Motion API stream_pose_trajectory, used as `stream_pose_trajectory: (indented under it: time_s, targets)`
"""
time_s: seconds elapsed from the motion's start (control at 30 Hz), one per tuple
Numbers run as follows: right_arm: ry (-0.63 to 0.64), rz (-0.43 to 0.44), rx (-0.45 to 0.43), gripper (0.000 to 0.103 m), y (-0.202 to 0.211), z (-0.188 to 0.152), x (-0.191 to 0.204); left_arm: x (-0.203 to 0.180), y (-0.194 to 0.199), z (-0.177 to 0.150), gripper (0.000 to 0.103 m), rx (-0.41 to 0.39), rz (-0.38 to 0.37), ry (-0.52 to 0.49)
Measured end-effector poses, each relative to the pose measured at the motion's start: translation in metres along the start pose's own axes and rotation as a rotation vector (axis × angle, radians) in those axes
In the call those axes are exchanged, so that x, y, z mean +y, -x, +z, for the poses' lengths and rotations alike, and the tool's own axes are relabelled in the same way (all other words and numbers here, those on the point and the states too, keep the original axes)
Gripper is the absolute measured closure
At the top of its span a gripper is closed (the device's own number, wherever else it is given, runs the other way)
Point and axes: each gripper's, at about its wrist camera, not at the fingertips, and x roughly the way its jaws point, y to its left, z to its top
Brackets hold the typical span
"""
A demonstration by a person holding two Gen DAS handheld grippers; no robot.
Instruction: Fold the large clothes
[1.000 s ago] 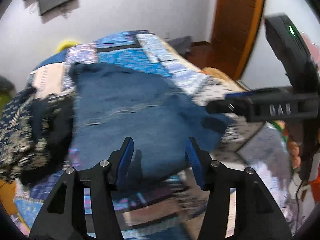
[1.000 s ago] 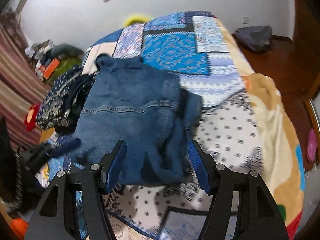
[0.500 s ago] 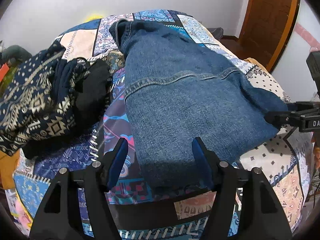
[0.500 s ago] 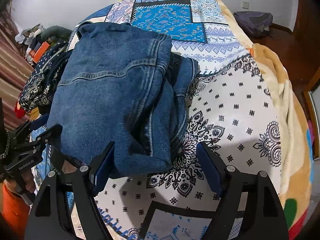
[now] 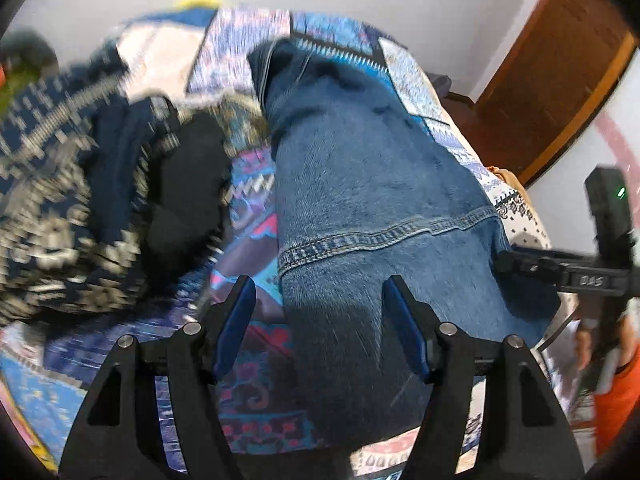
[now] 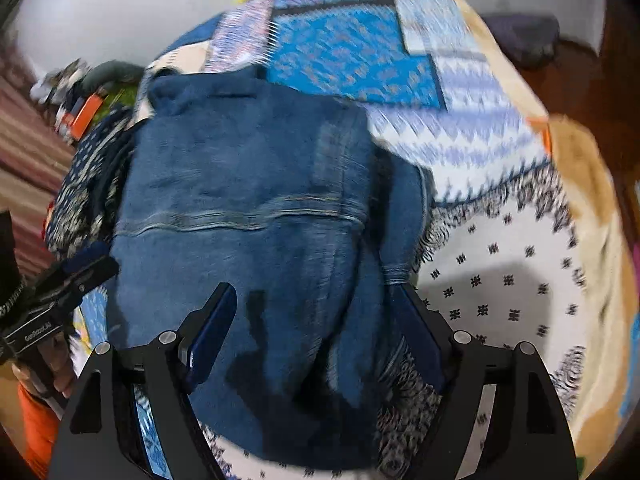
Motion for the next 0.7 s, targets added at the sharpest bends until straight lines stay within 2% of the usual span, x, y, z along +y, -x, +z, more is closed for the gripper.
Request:
stream_pose_trajectory:
  time_s: [0.1, 0.17, 0.23, 0.37, 0.43, 0.53, 0.7]
  targets:
    - [-0.077, 0.022, 0.039, 0.025, -0.013, 0.002, -0.025, 0.012, -0.015, 0.006, 0.037, 0.043, -0.093, 0.064]
    - [-0.127, 0.1, 0.06, 0.025, -0.017, 0.004, -0.04, 0.017, -0.022, 0.011, 0.036, 0.054, -0.137, 0.081]
    - [-0.128, 0.106, 0.068, 0.025, -0.017, 0.008, -0.041, 0.022, -0.029, 0.016, 0.029, 0.063, -0.144, 0.107]
    - [-0.106, 0.063, 0.067, 0.02, -0.025, 0.018, -0.034, 0.029, -0.047, 0.025, 0.026, 0.099, -0.199, 0.172]
    - [-0.086, 0.054, 0.069, 0.019, -0.032, 0.026, -0.03, 0.031, -0.054, 0.027, 0.018, 0.106, -0.203, 0.187]
    - [-0.098, 0.078, 0.104, 0.019, -0.044, 0.035, -0.031, 0.033, -0.062, 0.027, 0.014, 0.118, -0.221, 0.203]
    - [-0.121, 0.083, 0.139, 0.019, -0.049, 0.038, -0.031, 0.031, -0.066, 0.026, 0.012, 0.13, -0.238, 0.207]
